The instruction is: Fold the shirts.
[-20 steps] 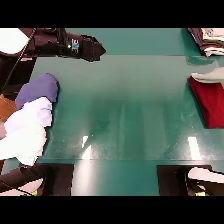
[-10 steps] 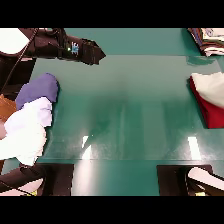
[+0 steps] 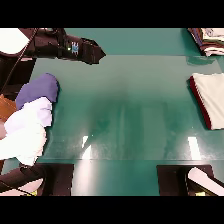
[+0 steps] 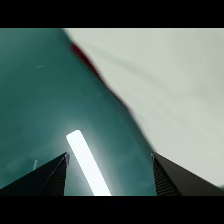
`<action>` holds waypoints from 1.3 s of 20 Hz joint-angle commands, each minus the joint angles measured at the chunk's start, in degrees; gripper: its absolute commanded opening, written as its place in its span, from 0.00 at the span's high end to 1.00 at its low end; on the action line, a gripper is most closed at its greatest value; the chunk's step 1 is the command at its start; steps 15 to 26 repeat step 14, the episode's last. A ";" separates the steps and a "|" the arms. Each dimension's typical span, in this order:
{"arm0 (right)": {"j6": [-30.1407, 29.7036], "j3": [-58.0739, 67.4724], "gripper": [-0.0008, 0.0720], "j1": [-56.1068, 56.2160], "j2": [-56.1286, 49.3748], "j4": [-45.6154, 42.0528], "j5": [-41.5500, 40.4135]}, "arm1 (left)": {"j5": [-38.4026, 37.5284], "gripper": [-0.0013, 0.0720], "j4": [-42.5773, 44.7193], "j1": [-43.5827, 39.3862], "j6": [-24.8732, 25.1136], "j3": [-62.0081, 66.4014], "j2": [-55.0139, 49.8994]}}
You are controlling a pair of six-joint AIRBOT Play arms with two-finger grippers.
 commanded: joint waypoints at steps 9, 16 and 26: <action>-1.95 0.33 0.96 35.10 2.75 2.49 -6.23 | 1.03 0.94 -0.24 0.07 -0.02 0.00 0.00; -1.92 0.33 0.96 37.62 2.78 2.67 -6.47 | 1.03 0.94 -0.24 0.07 -0.02 0.00 0.00; -1.92 0.33 0.96 37.62 2.78 2.67 -6.47 | 1.03 0.94 -0.24 0.07 -0.02 0.00 0.00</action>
